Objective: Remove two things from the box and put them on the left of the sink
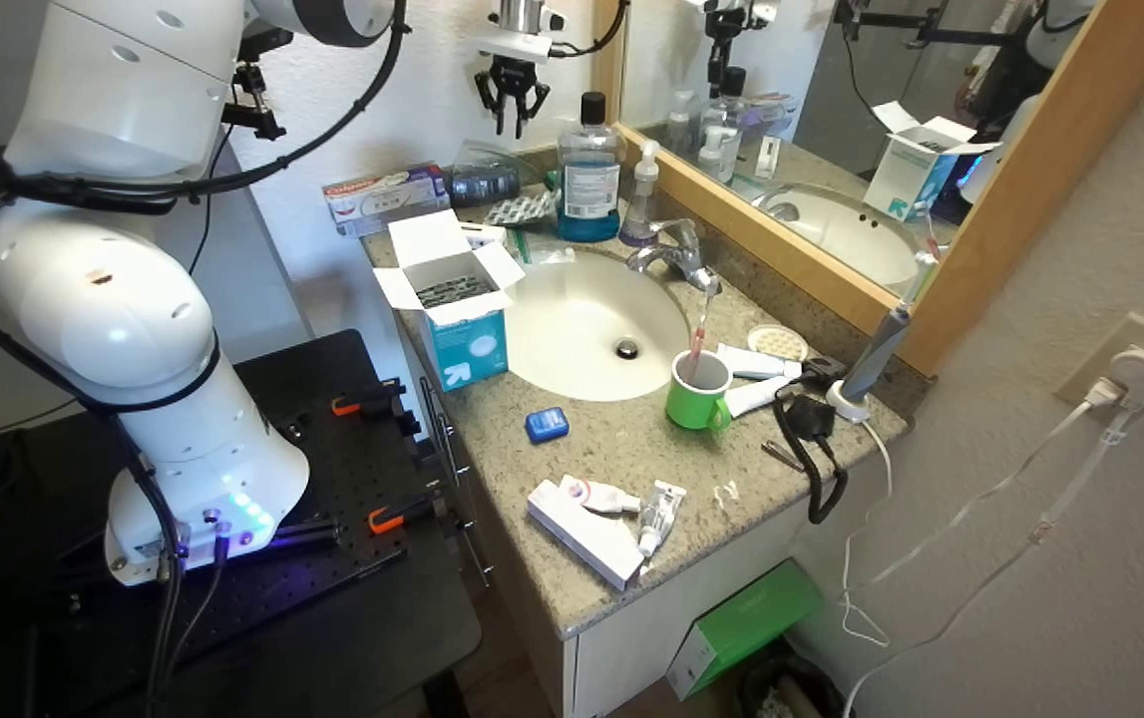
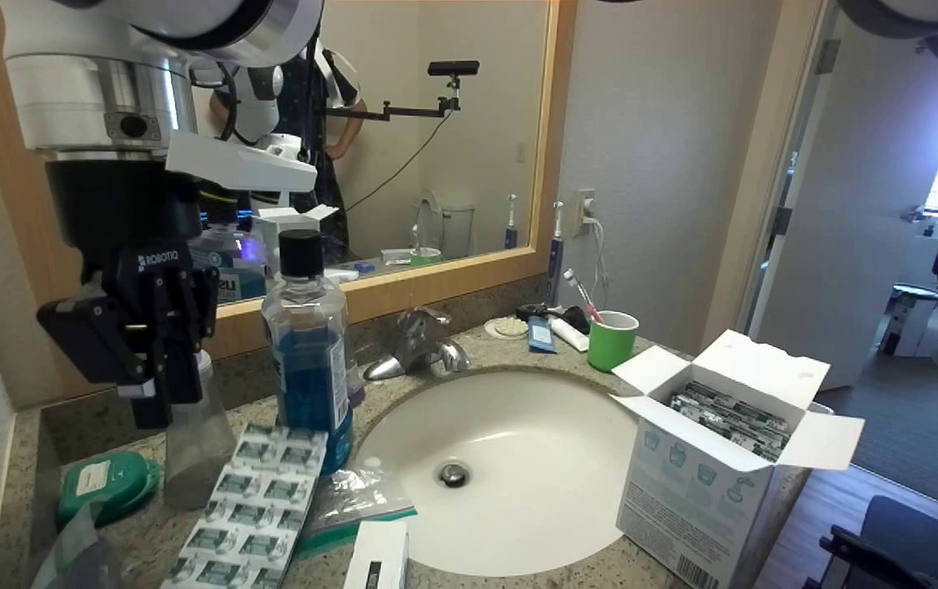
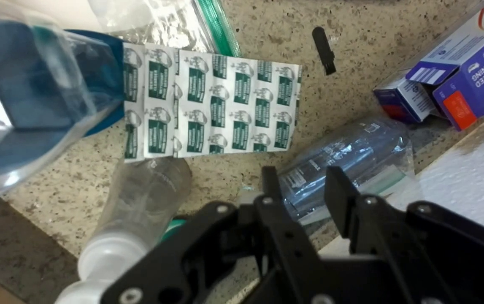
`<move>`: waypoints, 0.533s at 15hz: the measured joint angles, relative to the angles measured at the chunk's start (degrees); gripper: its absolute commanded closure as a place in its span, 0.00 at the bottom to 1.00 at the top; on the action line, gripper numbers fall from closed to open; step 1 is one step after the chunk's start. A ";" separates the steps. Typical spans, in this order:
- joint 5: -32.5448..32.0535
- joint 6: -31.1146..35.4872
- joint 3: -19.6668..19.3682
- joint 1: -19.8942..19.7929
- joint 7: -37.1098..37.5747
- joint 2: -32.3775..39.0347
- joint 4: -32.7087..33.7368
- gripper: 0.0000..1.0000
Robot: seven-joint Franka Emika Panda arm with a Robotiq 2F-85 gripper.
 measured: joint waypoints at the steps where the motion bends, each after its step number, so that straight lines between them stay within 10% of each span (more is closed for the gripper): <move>1: 0.00 0.00 0.09 0.01 0.02 -0.25 0.01 0.25; 4: 0.00 0.20 0.40 0.01 0.17 -3.25 -1.37 0.03; 8: 0.00 3.47 0.45 -0.42 0.30 -12.63 -8.69 0.00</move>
